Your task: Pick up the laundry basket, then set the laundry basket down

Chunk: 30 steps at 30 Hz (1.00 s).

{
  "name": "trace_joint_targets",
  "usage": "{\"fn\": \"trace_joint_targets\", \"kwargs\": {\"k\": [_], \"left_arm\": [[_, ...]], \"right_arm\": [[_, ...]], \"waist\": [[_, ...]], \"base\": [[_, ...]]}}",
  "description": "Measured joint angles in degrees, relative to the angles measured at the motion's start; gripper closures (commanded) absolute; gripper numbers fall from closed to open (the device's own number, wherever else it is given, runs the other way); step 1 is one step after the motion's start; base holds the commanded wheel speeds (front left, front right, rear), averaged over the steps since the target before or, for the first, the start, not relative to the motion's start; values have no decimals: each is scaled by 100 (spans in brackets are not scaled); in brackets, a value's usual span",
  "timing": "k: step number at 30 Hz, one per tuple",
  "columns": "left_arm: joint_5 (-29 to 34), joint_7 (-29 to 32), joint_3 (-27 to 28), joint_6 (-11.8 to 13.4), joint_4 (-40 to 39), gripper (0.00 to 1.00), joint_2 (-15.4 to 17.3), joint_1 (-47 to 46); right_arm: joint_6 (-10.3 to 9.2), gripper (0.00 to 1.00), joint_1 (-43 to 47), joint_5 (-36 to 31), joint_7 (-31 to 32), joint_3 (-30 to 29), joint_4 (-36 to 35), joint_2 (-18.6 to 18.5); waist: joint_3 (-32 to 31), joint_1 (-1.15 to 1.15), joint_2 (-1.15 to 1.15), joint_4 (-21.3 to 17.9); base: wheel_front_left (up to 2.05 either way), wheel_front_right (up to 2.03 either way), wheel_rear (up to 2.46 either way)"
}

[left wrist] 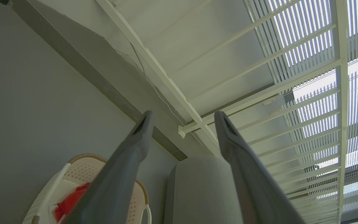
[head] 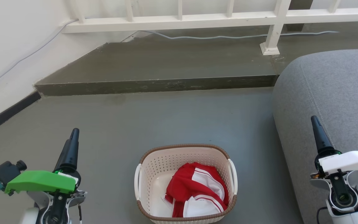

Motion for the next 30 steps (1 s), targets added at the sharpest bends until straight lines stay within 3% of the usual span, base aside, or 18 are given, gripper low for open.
{"fn": "trace_joint_targets", "kwargs": {"k": [9,30], "left_arm": [[932,-212,-308,4,-107,0,193,-19],[2962,-641,-1104,466,-159,0,411,-126]], "right_arm": [[-143,0,-57,-876,-197,265,-51,-103],[-520,0,-43,-2661,-605,790,-21,-266]], "waist": [[-21,0,0,-47],[-39,0,0,-168]], "base": [[0,0,0],[0,0,0]]}}
